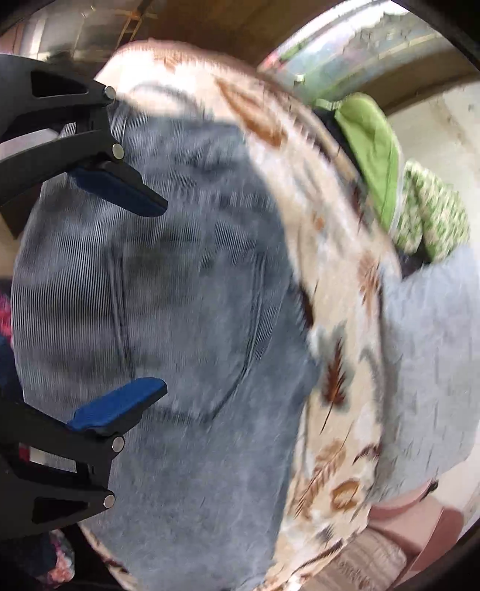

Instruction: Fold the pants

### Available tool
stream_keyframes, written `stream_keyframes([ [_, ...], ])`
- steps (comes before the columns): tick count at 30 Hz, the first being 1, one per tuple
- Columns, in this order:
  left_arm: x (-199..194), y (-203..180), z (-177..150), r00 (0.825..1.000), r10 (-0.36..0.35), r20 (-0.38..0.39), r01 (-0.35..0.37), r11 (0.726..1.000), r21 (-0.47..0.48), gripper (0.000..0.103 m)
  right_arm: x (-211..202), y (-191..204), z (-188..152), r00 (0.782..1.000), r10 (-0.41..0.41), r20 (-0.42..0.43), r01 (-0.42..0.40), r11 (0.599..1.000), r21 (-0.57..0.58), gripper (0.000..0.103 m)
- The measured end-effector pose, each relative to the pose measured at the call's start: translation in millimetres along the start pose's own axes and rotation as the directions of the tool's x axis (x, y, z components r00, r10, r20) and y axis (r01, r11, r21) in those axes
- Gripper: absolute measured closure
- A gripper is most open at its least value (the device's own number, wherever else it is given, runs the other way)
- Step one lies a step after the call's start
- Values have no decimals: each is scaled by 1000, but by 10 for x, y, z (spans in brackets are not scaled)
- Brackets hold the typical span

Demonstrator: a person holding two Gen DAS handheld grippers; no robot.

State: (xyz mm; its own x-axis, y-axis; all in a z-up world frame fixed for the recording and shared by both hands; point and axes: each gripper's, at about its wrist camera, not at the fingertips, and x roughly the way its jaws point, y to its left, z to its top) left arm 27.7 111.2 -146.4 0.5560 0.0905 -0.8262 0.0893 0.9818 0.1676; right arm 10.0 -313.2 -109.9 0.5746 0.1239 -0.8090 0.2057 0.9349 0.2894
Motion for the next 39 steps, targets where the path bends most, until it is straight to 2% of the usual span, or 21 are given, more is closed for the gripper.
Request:
stream_keyframes([
  [2,15,165,-9,999,38,3,-38,999,-17,13,37,67,13,1000,-5,-6,5,1000,-14,98],
  [5,151,420,-49,991,125,-43,-128,990,-57,13,161,181,26,999,11,-39,-12,1000,-26,98],
  [7,238,592,-95,993,92,-73,-100,988,-117,13,245,229,9,998,8,-65,-11,999,-43,98],
  [9,295,699,-126,995,57,-81,-70,983,-170,10,348,282,-24,995,-32,-98,26,997,-67,98],
  [10,339,719,-131,994,60,-87,-74,981,-177,7,371,290,-35,994,-44,-99,38,997,-66,98],
  [14,450,763,-126,994,45,-98,-67,972,-225,5,364,311,-8,995,-50,-83,48,998,-30,98],
  [18,432,854,-116,995,15,-101,-41,965,-259,5,301,471,9,997,61,-37,-62,998,-20,98],
  [21,283,917,-120,997,42,-72,-59,962,-265,5,297,792,-29,991,130,-29,-133,985,-115,98],
  [26,174,1074,-155,992,105,-64,-118,959,-258,5,434,1292,-191,962,245,-124,-268,937,-223,98],
  [29,309,1125,-214,982,152,-114,-176,953,-246,5,500,1521,-303,951,261,-163,-299,911,-285,98],
  [33,428,1141,-277,983,141,-120,-169,950,-263,4,581,1635,-440,954,229,-196,-285,894,-346,97],
  [36,419,1098,-230,976,174,-131,-201,952,-231,4,600,1583,-451,948,253,-195,-307,888,-343,97],
  [39,351,1094,-171,972,184,-146,-214,948,-235,6,599,1498,-403,931,287,-226,-347,889,-298,98],
])
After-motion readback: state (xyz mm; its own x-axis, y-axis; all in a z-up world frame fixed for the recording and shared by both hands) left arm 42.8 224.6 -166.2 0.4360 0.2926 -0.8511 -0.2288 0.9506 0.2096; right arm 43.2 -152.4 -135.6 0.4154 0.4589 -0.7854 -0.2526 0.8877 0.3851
